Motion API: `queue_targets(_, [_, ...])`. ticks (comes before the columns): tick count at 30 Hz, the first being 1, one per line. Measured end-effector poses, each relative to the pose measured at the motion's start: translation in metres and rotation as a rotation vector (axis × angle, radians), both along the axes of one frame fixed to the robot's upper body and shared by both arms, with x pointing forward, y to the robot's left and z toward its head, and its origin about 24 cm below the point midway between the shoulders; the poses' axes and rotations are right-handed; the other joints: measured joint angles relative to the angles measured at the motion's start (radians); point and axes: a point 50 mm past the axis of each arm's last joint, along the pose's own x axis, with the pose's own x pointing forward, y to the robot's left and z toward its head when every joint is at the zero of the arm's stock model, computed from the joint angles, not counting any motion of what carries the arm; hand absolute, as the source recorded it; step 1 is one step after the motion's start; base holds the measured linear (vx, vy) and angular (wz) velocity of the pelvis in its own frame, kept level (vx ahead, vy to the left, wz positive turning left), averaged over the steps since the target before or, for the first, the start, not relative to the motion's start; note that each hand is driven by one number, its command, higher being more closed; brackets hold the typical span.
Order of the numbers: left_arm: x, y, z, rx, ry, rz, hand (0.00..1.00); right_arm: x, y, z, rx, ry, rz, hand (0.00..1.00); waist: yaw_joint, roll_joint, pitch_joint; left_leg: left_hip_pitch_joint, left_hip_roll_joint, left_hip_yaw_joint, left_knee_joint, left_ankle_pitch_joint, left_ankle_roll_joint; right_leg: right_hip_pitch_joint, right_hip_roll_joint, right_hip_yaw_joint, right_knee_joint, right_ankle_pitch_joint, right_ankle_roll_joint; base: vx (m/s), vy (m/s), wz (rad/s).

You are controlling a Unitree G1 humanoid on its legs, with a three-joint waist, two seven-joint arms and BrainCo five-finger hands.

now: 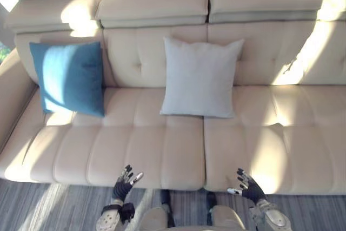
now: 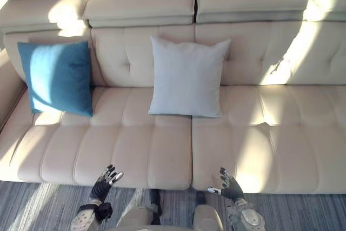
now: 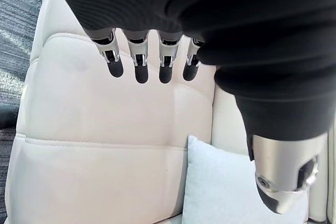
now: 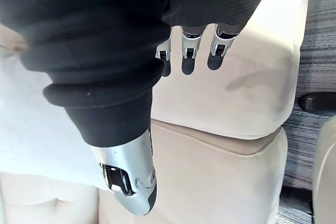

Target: Pick up cushions and gather them together orderly.

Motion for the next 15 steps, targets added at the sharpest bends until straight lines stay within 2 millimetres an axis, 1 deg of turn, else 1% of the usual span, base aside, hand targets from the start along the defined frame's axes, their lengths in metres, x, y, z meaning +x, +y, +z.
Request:
queue_targets(3, [0.003,-0.004,-0.001,-0.005,-0.001,0.008,0.00,0.005,0.008,0.002,0.013,-0.021,0.002,0.00,0.016,-0.013,-0.001,0.017,0.004,0.046,0.006,-0.002,0.001,-0.021,0.004,0.036,0.029,0.001,0.001,0.01,-0.005,-0.38])
queue_targets(4, [0.004,-0.004,0.000,-0.005,-0.004,0.008,0.00,0.011,0.011,0.003,0.021,-0.037,0.003,0.00,0.012,-0.020,-0.003,0.000,0.000,0.064,0.015,-0.002,0.008,-0.041,0.002,0.040,0.057,-0.002,0.013,-0.02,0.001,-0.27])
queue_targets(5, [0.006,-0.004,0.000,-0.003,-0.010,0.006,0.00,0.012,0.013,0.004,0.025,-0.047,0.000,0.00,0.010,-0.026,-0.002,-0.014,0.001,0.070,0.035,-0.005,0.016,-0.058,-0.001,0.041,0.074,-0.002,0.012,-0.04,-0.002,-0.20])
queue_targets(6, [0.012,-0.006,0.003,-0.005,-0.030,0.026,0.00,0.015,0.015,0.005,0.024,-0.057,-0.011,0.00,0.016,-0.032,-0.002,-0.056,0.026,0.082,0.081,-0.012,0.034,-0.076,-0.001,0.055,0.084,0.010,0.022,-0.05,-0.039,-0.24])
queue_targets(7, [0.013,-0.006,0.005,-0.008,-0.044,0.040,0.00,0.021,0.017,0.008,0.023,-0.073,-0.006,0.00,0.024,-0.030,0.004,-0.068,0.039,0.095,0.092,-0.016,0.044,-0.120,-0.004,0.023,0.218,-0.027,0.005,-0.12,-0.072,-0.10])
queue_targets(8, [0.014,-0.006,0.006,-0.006,-0.049,0.048,0.00,0.023,0.020,0.009,0.015,-0.083,0.002,0.00,0.016,-0.042,0.004,-0.089,0.038,0.086,0.125,-0.025,0.057,-0.164,-0.041,-0.021,0.486,-0.115,-0.022,-0.12,-0.126,0.13])
queue_targets(9, [0.014,-0.005,0.006,-0.005,-0.044,0.052,0.00,0.018,0.022,0.007,0.009,-0.070,0.000,0.00,0.018,-0.060,-0.003,-0.097,0.030,0.072,0.153,-0.028,0.061,-0.155,-0.087,-0.020,0.671,-0.157,-0.009,-0.12,-0.122,0.31])
queue_targets(10, [0.014,-0.005,0.006,-0.002,-0.042,0.057,0.00,0.017,0.024,0.006,0.009,-0.067,0.003,0.00,0.022,-0.072,-0.010,-0.116,0.027,0.065,0.179,-0.026,0.057,-0.137,-0.117,-0.009,0.742,-0.165,0.004,-0.11,-0.175,0.28])
queue_targets(11, [0.014,-0.005,0.007,0.000,-0.046,0.062,0.00,0.018,0.025,0.006,0.007,-0.068,0.009,0.00,0.028,-0.084,-0.017,-0.149,0.026,0.056,0.218,-0.025,0.056,-0.101,-0.143,0.012,0.772,-0.157,0.014,-0.15,-0.161,0.21])
queue_targets(12, [0.015,-0.006,0.007,-0.004,-0.048,0.063,0.00,0.018,0.025,0.007,0.004,-0.069,0.011,0.00,0.031,-0.088,-0.020,-0.170,0.028,0.049,0.238,-0.025,0.056,-0.072,-0.149,0.020,0.760,-0.144,0.028,-0.21,-0.231,0.28])
queue_targets(13, [0.016,-0.005,0.008,0.001,-0.052,0.070,0.00,0.022,0.023,0.007,-0.017,-0.070,0.021,0.00,0.040,-0.092,-0.018,-0.219,0.038,0.034,0.279,-0.007,0.038,-0.003,-0.138,0.032,0.645,-0.192,0.071,-0.27,-0.251,0.22])
queue_targets(14, [0.015,-0.010,0.007,-0.015,-0.045,0.083,0.00,0.024,0.019,0.008,-0.041,-0.063,0.019,0.00,0.044,-0.066,-0.017,-0.244,0.065,0.029,0.281,0.023,0.039,0.026,-0.112,0.008,0.566,-0.258,0.067,-0.29,-0.260,0.16])
queue_targets(15, [0.014,-0.013,0.006,-0.021,-0.044,0.082,0.00,0.025,0.017,0.008,-0.048,-0.066,0.016,0.00,0.046,-0.054,-0.018,-0.256,0.082,0.029,0.281,0.042,0.037,0.041,-0.100,-0.013,0.525,-0.287,0.057,-0.34,-0.284,-0.02])
